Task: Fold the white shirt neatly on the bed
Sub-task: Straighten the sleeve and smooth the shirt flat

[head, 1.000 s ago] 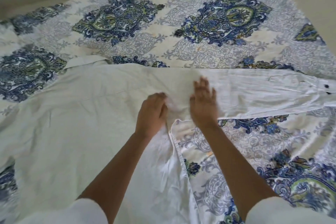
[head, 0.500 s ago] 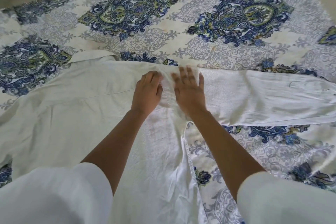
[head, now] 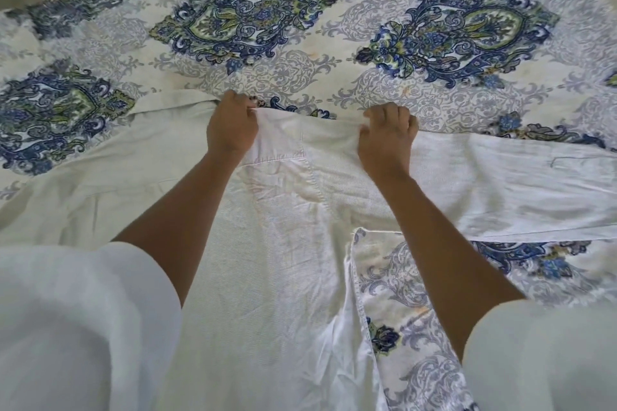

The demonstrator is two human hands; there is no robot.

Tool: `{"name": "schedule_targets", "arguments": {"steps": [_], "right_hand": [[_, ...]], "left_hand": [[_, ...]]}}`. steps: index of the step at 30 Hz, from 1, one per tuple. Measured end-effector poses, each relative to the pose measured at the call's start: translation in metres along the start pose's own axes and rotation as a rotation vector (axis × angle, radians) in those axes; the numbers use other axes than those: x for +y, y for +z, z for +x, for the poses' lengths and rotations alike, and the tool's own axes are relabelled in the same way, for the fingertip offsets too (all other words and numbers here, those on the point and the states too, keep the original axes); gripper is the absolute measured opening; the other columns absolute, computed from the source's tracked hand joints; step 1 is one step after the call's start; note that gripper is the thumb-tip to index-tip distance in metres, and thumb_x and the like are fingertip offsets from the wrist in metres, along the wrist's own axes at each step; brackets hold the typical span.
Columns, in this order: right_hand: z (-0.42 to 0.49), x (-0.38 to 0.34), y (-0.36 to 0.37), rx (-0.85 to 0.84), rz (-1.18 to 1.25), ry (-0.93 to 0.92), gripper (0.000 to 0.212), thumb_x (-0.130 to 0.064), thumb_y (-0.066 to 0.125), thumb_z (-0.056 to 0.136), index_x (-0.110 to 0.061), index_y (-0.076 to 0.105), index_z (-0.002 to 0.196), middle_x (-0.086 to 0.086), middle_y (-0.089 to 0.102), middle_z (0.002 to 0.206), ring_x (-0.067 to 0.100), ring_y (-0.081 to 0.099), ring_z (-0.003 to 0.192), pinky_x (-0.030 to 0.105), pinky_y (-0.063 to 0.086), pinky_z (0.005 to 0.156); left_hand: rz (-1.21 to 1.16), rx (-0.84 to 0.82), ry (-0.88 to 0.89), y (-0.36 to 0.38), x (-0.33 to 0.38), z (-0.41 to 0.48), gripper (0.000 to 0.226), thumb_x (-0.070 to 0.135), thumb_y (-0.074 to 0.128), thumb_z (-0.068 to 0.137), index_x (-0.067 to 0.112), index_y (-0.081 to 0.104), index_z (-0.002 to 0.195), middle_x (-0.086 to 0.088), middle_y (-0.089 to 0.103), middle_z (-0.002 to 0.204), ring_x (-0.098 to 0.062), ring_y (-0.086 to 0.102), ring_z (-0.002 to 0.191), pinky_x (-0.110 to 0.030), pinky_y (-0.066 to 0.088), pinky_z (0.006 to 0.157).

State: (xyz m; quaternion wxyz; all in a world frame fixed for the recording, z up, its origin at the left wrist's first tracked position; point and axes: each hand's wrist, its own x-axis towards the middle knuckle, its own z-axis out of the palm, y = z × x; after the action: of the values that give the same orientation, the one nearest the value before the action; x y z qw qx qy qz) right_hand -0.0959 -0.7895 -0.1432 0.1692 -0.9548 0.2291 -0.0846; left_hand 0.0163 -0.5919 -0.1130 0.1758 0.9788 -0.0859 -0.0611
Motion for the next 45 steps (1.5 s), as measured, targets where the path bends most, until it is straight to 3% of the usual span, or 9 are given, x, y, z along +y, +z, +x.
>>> {"name": "schedule_targets", "arguments": {"steps": [7,13,19,22,26,30,36,41,45], "right_hand": [[-0.066,-0.002,0.012,-0.206,0.119,-0.432,0.045,-0.013,0.041,0.09,0.002,0.046,0.133,0.019,0.05,0.136,0.03,0.048,0.127,0.038,0.03,0.11],[-0.054,0.122,-0.037,0.021,-0.024,0.242,0.06,-0.027,0.024,0.092,0.004,0.028,0.142,0.021,0.033,0.148,0.032,0.032,0.138,0.037,0.017,0.115],[-0.074,0.086,-0.016,-0.138,-0.094,-0.246,0.054,-0.024,0.029,0.09,0.003,0.042,0.135,0.019,0.045,0.141,0.031,0.045,0.13,0.038,0.031,0.111],[-0.063,0.164,-0.039,-0.094,-0.188,-0.001,0.052,-0.023,0.029,0.089,0.004,0.05,0.129,0.019,0.053,0.133,0.03,0.053,0.123,0.036,0.027,0.108],[-0.065,0.239,-0.088,0.004,-0.008,0.258,0.056,-0.026,0.023,0.094,0.001,0.03,0.142,0.017,0.03,0.15,0.028,0.026,0.141,0.038,0.019,0.117],[-0.071,0.256,-0.116,0.318,0.132,0.41,0.04,-0.013,0.037,0.097,-0.002,0.044,0.135,0.017,0.046,0.141,0.031,0.037,0.133,0.037,0.029,0.109],[-0.087,0.318,-0.143,0.293,0.21,1.33,0.052,-0.033,0.049,0.089,0.001,0.047,0.128,0.02,0.046,0.136,0.033,0.04,0.128,0.039,0.03,0.107],[-0.068,0.341,-0.171,0.344,0.925,1.389,0.039,-0.025,0.074,0.078,-0.006,0.051,0.104,0.015,0.061,0.094,0.025,0.061,0.079,0.037,0.054,0.081],[-0.059,0.355,-0.184,0.315,1.027,1.35,0.012,-0.005,0.065,0.084,-0.006,0.053,0.086,0.005,0.059,0.073,0.015,0.055,0.064,0.027,0.05,0.063]], "left_hand": [[-0.102,0.096,0.177,0.046,0.051,-0.086,0.048,0.023,0.032,0.086,-0.002,0.048,0.124,-0.022,0.047,0.13,-0.038,0.048,0.114,-0.045,0.042,0.093],[0.114,-0.168,0.393,0.074,0.069,-0.111,0.068,0.039,0.017,0.092,-0.005,0.026,0.142,-0.024,0.025,0.151,-0.036,0.029,0.138,-0.045,0.023,0.113],[0.293,-0.275,0.51,0.099,0.108,-0.105,0.068,0.047,0.016,0.097,0.005,0.001,0.148,-0.014,-0.004,0.158,-0.026,-0.003,0.146,-0.036,-0.003,0.116],[0.307,-0.222,0.528,0.103,0.102,-0.103,0.077,0.056,0.002,0.088,0.008,0.003,0.149,-0.011,-0.002,0.158,-0.027,-0.003,0.146,-0.039,-0.003,0.115],[0.298,-0.277,0.514,0.105,0.132,-0.114,0.079,0.058,0.004,0.089,0.006,-0.004,0.148,-0.014,-0.009,0.157,-0.031,-0.009,0.145,-0.043,-0.008,0.114],[0.258,-0.364,0.781,0.132,0.197,-0.136,0.08,0.055,-0.006,0.084,0.009,-0.007,0.148,-0.009,-0.012,0.157,-0.025,-0.01,0.145,-0.038,-0.013,0.113],[0.264,-0.345,0.881,0.167,0.267,-0.146,0.081,0.057,-0.005,0.082,0.012,-0.003,0.149,-0.006,-0.01,0.158,-0.023,-0.01,0.146,-0.041,-0.01,0.115],[0.264,-0.329,0.899,0.179,0.289,-0.147,0.083,0.057,-0.008,0.079,0.015,-0.004,0.149,-0.002,-0.009,0.159,-0.02,-0.011,0.146,-0.041,-0.013,0.114],[0.246,-0.344,0.889,0.184,0.303,-0.146,0.083,0.059,-0.01,0.077,0.018,-0.006,0.149,0.002,-0.013,0.158,-0.019,-0.013,0.145,-0.046,-0.012,0.115]]}}
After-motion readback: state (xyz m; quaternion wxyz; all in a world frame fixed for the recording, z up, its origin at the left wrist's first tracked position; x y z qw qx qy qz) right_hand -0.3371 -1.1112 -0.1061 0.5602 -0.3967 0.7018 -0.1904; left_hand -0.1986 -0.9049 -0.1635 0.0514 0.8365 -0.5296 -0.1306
